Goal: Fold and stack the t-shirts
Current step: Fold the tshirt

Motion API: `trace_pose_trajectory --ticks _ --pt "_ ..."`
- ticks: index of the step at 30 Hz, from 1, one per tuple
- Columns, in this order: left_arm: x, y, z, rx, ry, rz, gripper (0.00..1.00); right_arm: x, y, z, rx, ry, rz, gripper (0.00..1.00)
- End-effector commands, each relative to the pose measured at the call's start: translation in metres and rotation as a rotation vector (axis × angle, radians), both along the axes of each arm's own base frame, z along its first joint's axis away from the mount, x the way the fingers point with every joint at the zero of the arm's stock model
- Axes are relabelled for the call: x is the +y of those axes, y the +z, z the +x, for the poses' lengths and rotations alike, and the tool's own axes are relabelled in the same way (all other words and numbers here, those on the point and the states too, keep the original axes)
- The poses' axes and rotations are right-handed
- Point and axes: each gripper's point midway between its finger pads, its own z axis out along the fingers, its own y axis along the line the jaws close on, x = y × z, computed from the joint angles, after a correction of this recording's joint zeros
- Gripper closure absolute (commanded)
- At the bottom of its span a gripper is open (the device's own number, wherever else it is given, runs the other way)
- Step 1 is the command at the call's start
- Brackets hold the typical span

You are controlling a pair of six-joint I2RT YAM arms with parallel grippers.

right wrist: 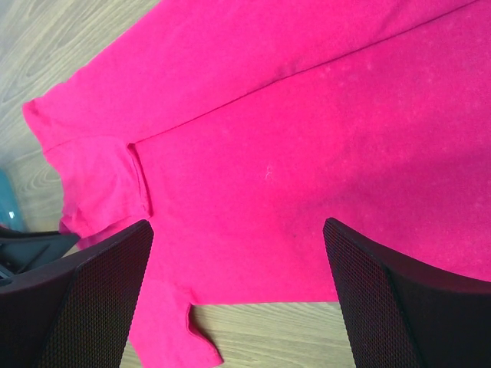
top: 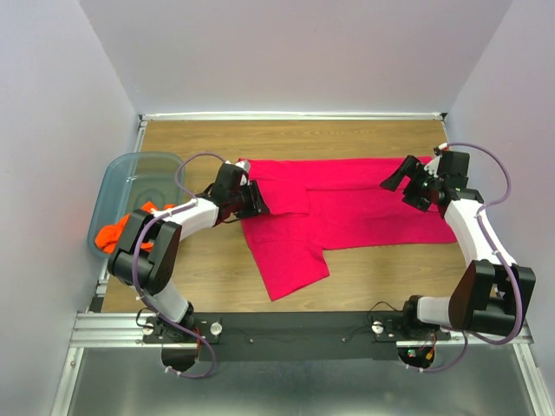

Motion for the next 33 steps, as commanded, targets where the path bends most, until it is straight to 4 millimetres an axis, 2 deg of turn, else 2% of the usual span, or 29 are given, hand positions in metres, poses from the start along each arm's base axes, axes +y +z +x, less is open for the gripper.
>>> trace_pose_trajectory --ticks 1,7,13,15,18,19,23,27,33 --pt "-0.003 0.017 -0.005 -0.012 -0.035 -0.01 0.5 0.005 -0.01 -0.009 0.032 0.03 0.008 0.0" --pt "0.001 0.019 -0.01 -0.006 -0.056 0.014 0.57 0.006 -0.012 -0.009 0.037 0.03 0.011 0.0" --pt "0.014 0.009 -0.004 -0.022 -0.033 0.043 0.58 0.006 -0.015 -0.011 0.045 0.028 0.012 0.0" --pt "0.014 0.006 -0.002 -0.022 -0.037 0.042 0.61 0.006 -0.015 -0.011 0.045 0.03 0.015 0.0" --pt "0.012 0.006 0.0 -0.022 -0.049 0.036 0.79 0.006 -0.013 -0.01 0.04 0.029 0.013 0.0" --pt "0.013 0.006 -0.001 -0.02 -0.05 0.038 0.88 0.006 -0.012 -0.01 0.039 0.03 0.011 0.0" --pt "0.014 0.007 -0.005 -0.012 -0.064 0.048 0.99 0.006 -0.013 -0.009 0.04 0.029 0.013 0.0" --pt "0.014 0.008 -0.014 0.029 -0.087 0.039 1.0 0.006 -0.013 -0.008 0.042 0.028 0.014 0.0" --pt "0.022 -0.002 -0.035 0.136 -0.113 0.08 1.0 0.004 -0.016 -0.008 0.048 0.03 0.005 0.0"
